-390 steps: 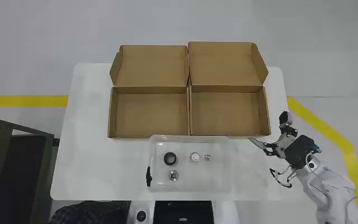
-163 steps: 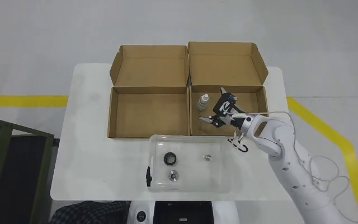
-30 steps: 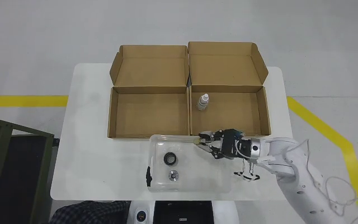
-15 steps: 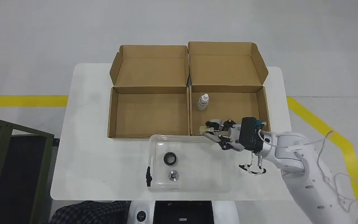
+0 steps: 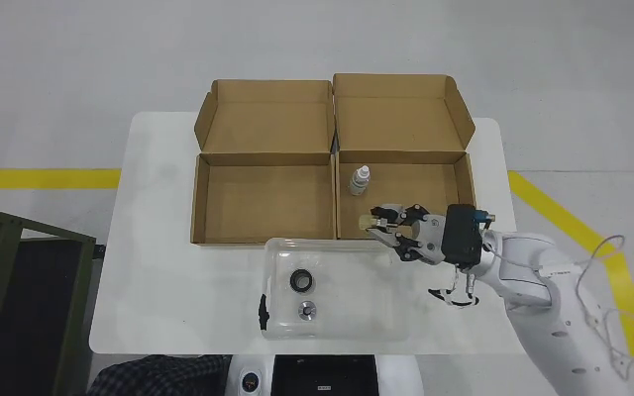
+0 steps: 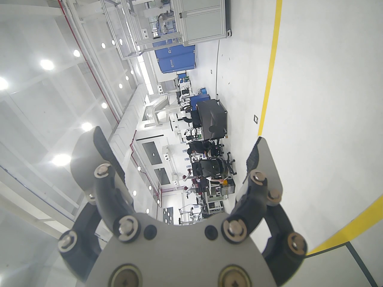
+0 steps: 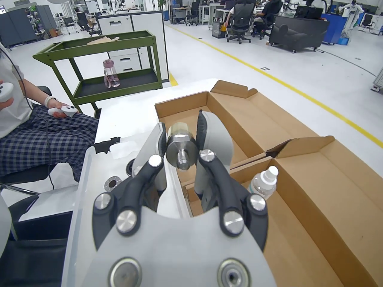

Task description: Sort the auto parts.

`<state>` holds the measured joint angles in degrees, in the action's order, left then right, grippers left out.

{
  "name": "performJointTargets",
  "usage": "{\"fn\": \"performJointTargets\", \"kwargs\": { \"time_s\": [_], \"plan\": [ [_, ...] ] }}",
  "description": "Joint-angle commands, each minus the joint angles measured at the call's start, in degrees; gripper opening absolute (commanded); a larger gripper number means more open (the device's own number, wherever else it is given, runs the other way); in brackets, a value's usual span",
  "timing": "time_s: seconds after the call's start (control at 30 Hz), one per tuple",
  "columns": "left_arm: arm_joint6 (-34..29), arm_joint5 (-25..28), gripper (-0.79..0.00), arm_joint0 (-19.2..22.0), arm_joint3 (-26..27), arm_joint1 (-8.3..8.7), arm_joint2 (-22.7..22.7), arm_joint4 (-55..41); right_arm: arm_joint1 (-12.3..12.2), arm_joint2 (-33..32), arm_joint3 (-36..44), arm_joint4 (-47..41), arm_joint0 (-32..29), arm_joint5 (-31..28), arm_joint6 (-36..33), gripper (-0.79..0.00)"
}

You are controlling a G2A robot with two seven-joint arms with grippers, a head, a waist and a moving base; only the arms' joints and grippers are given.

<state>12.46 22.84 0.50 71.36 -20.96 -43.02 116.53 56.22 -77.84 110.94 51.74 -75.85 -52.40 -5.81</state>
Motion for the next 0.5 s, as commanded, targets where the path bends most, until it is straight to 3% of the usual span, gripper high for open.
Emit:
{"fn": "performJointTargets", "kwargs": {
  "time_s": [0.0, 0.47],
  "plan": [
    [0.0, 0.0, 0.0, 0.0, 0.0, 0.0, 0.0, 0.0, 0.0, 0.0, 0.0, 0.2, 0.2, 0.1, 0.3, -0.785],
    [0.0, 0.0, 0.0, 0.0, 0.0, 0.0, 0.0, 0.0, -0.3, 0.7, -2.3, 6.5, 3.1, 0.2, -7.7, -0.785]
  ]
}}
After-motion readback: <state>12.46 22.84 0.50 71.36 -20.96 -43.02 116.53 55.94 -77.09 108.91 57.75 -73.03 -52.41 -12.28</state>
